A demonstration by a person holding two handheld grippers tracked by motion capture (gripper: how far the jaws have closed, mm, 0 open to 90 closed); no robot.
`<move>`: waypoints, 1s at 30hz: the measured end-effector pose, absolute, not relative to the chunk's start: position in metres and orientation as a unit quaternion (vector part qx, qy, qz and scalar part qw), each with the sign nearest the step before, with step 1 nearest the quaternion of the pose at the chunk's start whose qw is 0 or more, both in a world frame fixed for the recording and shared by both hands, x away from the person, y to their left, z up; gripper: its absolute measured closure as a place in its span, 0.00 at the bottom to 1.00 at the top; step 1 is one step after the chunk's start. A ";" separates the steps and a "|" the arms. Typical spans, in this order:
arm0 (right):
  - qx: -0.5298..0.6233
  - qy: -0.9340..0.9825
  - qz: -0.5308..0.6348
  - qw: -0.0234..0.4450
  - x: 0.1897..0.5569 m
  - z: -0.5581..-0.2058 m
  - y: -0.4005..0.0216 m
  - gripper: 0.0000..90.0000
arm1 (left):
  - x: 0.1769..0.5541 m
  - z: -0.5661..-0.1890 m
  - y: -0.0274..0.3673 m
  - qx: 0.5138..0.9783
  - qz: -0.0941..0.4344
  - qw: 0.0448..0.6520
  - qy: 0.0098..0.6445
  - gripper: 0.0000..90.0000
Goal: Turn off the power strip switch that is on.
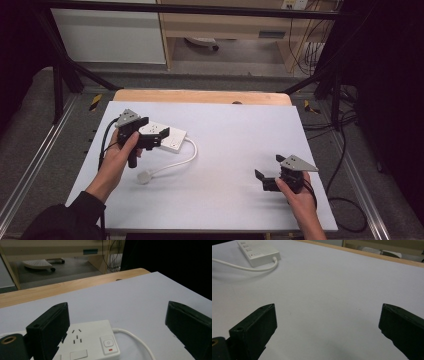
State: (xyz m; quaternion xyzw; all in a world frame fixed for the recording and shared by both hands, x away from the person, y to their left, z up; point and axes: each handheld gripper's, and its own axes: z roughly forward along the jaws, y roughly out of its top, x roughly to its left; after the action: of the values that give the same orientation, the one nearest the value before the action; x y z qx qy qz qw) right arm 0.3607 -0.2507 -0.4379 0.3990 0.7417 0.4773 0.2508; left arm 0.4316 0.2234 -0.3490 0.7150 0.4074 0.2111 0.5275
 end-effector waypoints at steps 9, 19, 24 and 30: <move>0.397 0.748 0.472 0.246 0.361 -0.439 -0.248 0.02 | 0.411 -0.344 0.247 0.712 0.213 0.523 0.417 0.07; 0.407 0.746 0.468 0.243 0.360 -0.442 -0.252 0.02 | 0.381 -0.344 0.272 0.694 0.219 0.540 0.422 0.07; 0.405 0.748 0.465 0.244 0.359 -0.441 -0.250 0.02 | 0.366 -0.345 0.289 0.686 0.224 0.544 0.428 0.07; 0.405 0.751 0.461 0.244 0.360 -0.442 -0.249 0.02 | 0.350 -0.350 0.302 0.682 0.228 0.545 0.431 0.07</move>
State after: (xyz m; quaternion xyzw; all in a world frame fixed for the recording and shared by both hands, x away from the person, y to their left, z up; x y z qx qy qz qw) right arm 0.3598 -0.2488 -0.4421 0.4050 0.7510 0.4608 0.2442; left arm 0.3495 0.3019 -0.3501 0.6818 0.4310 0.2276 0.5455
